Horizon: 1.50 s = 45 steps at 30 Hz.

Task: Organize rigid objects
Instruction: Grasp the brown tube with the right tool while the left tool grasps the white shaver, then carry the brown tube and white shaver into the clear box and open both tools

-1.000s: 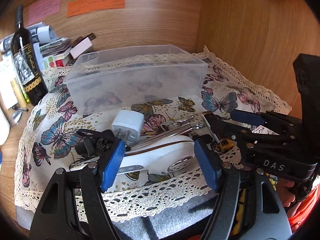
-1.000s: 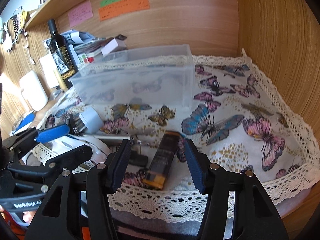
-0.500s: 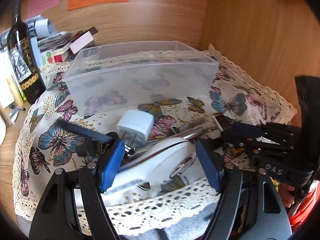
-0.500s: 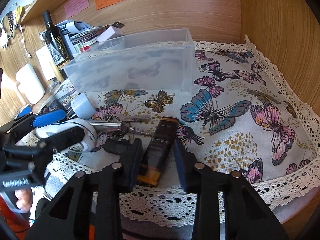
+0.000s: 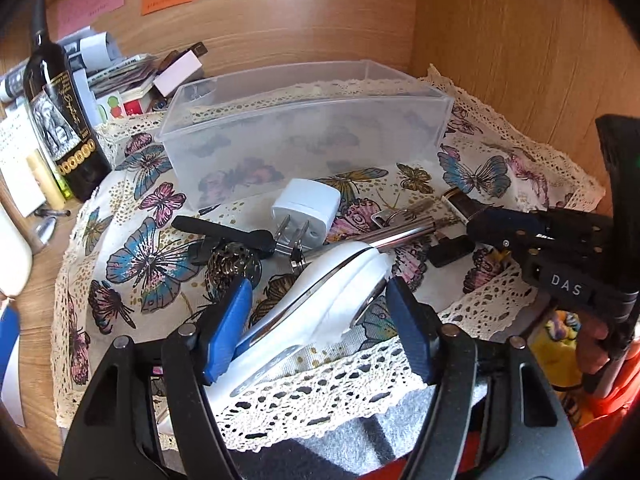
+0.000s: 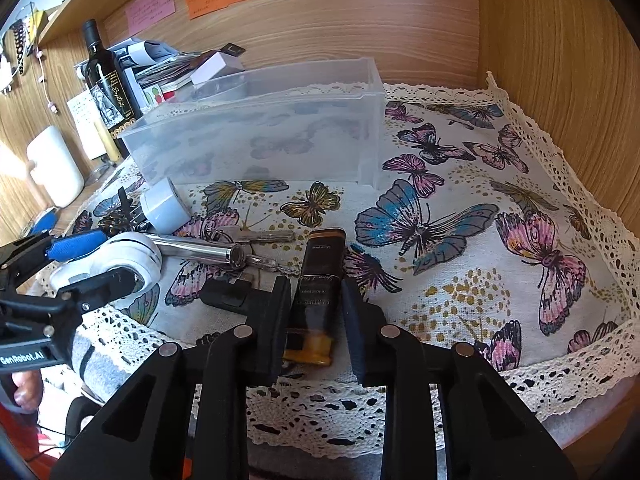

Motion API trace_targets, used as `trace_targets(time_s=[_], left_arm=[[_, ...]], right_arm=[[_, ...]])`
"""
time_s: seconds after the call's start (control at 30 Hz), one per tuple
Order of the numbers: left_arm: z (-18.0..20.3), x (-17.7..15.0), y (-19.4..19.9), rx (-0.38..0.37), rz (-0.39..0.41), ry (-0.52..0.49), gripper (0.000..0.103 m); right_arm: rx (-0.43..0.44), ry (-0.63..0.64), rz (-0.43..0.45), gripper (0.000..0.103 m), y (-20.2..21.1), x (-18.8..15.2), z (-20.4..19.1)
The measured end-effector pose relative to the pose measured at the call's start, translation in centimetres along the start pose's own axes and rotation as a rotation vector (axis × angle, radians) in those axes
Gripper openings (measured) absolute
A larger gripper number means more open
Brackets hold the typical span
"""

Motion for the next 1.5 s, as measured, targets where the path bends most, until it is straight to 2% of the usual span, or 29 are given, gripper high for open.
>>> trace_targets(time_s=[0.1, 0.23, 0.3, 0.6, 0.63, 0.7, 0.8, 0.97, 1.27, 1.5], left_arm=[[0.3, 0.1, -0.4, 0.011, 0.011, -0.016, 0.066], [0.7, 0.1, -1.2, 0.007, 0.008, -0.029, 0.048], [0.7, 0.2, -1.4, 0.003, 0.005, -0.033, 0.043], [-0.1, 0.7, -0.6, 0.023, 0.020, -0.018, 0.038], [-0.3, 0.9, -0.3, 0.020, 0.024, -0.005, 0.037], [-0.8, 1.5, 0.0, 0.016, 0.034, 0.019, 0.037], [-1.5, 2.6, 0.5, 0.039, 0.067, 0.023, 0.037], [-2.2, 4.6, 1.4, 0.033, 0.125, 0.051, 0.037], [-2.9, 8.9, 4.1, 0.037, 0.258, 0.065, 0.036], [-3.4, 11.8, 5.5, 0.038, 0.331, 0.078, 0.036]], right_arm=[[-0.002, 0.009, 0.003, 0.023, 0.1, 0.0, 0.0], [-0.007, 0.013, 0.010, 0.021, 0.3, 0.0, 0.1], [-0.012, 0.014, 0.017, 0.021, 0.4, 0.1, 0.3], [-0.029, 0.017, 0.050, 0.020, 1.1, 1.0, 0.4], [-0.029, 0.018, 0.053, 0.019, 1.2, 1.2, 0.4], [-0.029, 0.019, 0.061, 0.010, 1.4, 1.6, 0.3], [-0.036, 0.029, 0.074, 0.010, 1.6, 2.1, 0.3], [-0.054, 0.024, 0.083, 0.010, 1.9, 2.6, 0.6], [-0.063, 0.054, 0.149, 0.010, 2.9, 5.4, 0.0], [-0.053, 0.068, 0.204, 0.010, 3.7, 7.7, -0.8]])
Point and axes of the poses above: each gripper's, at about its wrist camera, not at the fingertips, and y roughly against the way its jaws point, z to its right, x to its top, the point moved 10 cm from there along -y, roughly the way its jaws point, and after that the axes turned 13 degrees about z, right-handed, at the moved point
